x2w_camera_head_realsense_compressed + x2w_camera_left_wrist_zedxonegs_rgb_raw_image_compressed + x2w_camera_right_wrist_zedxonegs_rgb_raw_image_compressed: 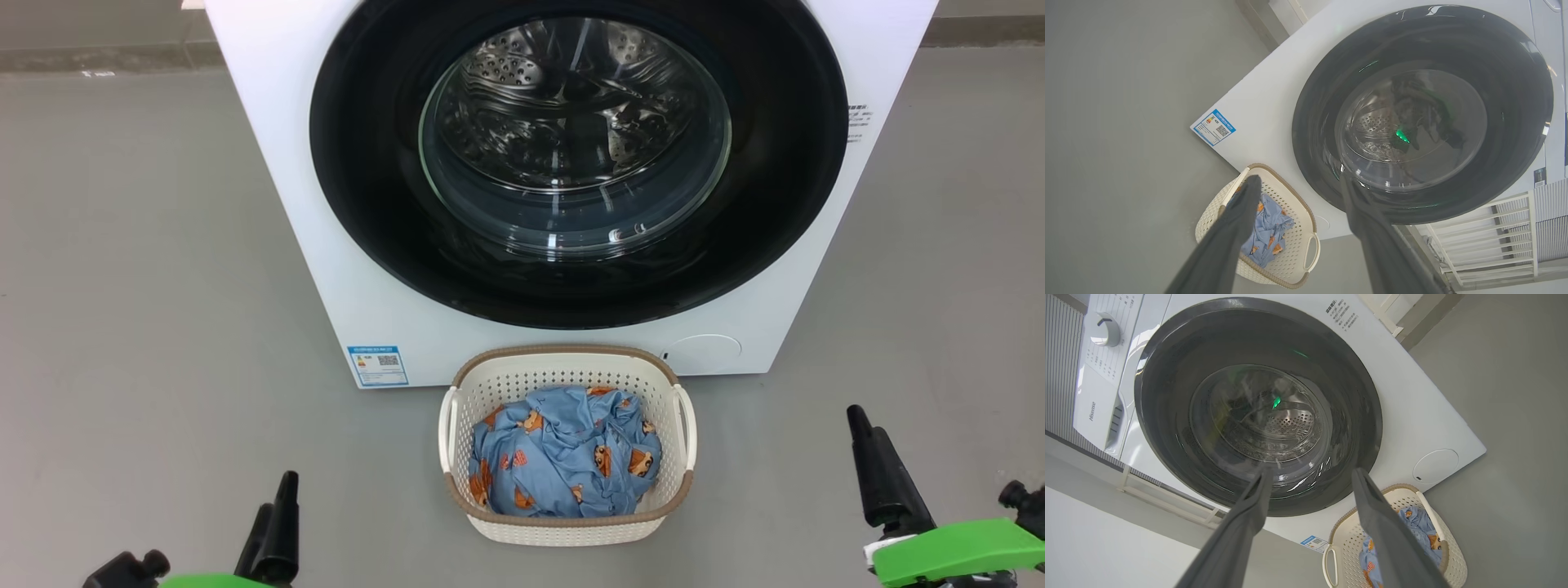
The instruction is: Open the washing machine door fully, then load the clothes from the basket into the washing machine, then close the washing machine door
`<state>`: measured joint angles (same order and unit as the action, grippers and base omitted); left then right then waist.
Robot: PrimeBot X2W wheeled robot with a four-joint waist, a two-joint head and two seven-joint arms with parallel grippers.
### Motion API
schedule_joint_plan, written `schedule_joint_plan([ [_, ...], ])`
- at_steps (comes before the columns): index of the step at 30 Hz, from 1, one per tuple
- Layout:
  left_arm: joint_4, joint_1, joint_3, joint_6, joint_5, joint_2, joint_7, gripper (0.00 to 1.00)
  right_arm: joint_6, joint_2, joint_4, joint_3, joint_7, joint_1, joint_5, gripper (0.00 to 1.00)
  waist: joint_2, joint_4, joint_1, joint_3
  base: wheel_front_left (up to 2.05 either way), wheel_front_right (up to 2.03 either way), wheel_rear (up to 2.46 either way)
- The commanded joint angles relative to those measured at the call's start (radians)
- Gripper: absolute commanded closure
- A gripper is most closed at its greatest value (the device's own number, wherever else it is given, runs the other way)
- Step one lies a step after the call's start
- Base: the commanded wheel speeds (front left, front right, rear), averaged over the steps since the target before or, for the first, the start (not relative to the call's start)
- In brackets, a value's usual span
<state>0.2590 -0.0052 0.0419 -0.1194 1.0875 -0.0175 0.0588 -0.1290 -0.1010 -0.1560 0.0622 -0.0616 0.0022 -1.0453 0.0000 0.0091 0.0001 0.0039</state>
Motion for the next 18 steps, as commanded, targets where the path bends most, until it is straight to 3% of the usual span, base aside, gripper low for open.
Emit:
schedule_joint_plan([
  [1,-0.033,-0.044,-0.011,-0.007,-0.039,-0.016,0.014,0.0,-0.001,-0.022,0.035,-0.02,-0.012,-0.006,0.04,0.0,0.0,0.001,-0.0001,0.0,0.0,0.0,0.0],
  [18,-0.041,-0.044,-0.023,-0.008,-0.362,-0.021,0.067,0.0,-0.001,-0.058,0.009,-0.048,-0.065,0.009,0.346,0.0,0.0,0.003,-0.0001,-0.008,0.0,0.0,0.0],
])
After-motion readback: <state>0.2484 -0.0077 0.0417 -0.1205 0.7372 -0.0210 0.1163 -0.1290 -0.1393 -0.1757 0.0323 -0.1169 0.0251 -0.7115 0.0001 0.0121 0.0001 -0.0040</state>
